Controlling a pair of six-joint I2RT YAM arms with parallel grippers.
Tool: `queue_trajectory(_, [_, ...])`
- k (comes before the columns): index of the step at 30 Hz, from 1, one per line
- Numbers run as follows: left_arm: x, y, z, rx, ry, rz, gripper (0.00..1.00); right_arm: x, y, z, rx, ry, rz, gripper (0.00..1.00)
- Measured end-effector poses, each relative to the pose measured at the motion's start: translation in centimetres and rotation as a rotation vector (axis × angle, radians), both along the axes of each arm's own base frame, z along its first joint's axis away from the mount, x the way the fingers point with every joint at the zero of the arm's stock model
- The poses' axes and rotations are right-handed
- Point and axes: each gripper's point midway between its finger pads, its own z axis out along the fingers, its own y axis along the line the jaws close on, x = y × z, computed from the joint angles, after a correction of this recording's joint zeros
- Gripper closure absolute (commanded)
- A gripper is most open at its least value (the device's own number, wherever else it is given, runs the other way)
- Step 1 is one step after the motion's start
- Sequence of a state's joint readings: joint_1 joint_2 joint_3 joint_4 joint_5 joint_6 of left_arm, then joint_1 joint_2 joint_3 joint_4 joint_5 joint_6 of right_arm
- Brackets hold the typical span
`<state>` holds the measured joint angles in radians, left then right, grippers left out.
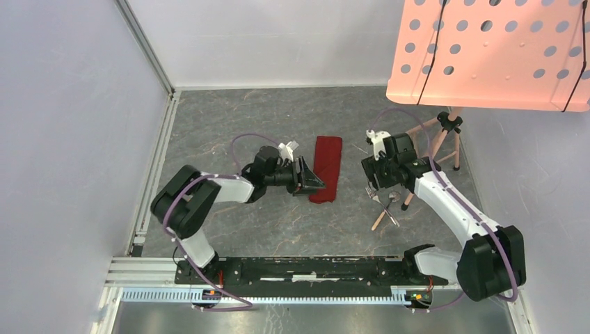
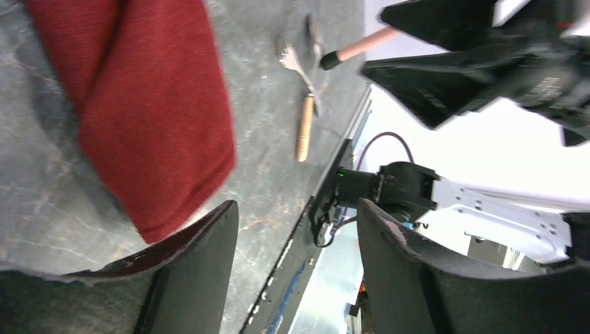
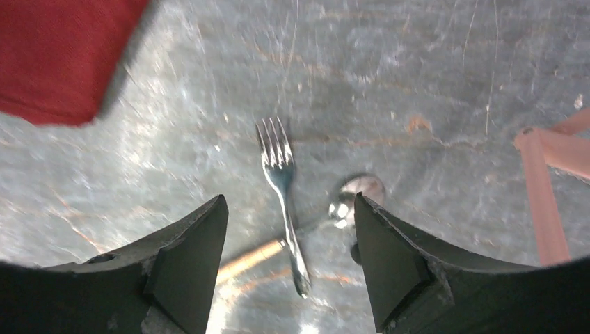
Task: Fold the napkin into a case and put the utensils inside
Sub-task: Smooth out the smaller rectangle-folded napkin at the center of the board, then pick up the fork from the center of the board.
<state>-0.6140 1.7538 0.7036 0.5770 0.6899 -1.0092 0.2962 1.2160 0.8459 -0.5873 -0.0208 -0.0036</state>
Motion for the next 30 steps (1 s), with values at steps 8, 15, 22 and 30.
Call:
queue_trajectory(8, [-2.5, 2.4, 5.9, -0.058, -0.097, 0.01, 0.25, -3.3, -2.0, -2.5, -0.177, 0.159, 0.133, 0.39])
queue_trajectory(15, [-5.7, 5.3, 9.0, -0.02, -0.19, 0.009, 0.22, -4.6, -2.6, -5.3, -0.234, 0.298, 0.194, 0.45])
queue_trajectory(22, [-7.3, 7.2, 9.3, 0.046, -0.233, 0.014, 0.22, -4.7, -2.6, -6.2, -0.249, 0.331, 0.219, 0.55])
queue_trajectory(30, [-7.8, 7.7, 8.1, 0.092, -0.197, 0.009, 0.22, -4.7, -2.4, -7.7, -0.25, 0.367, 0.235, 0.59])
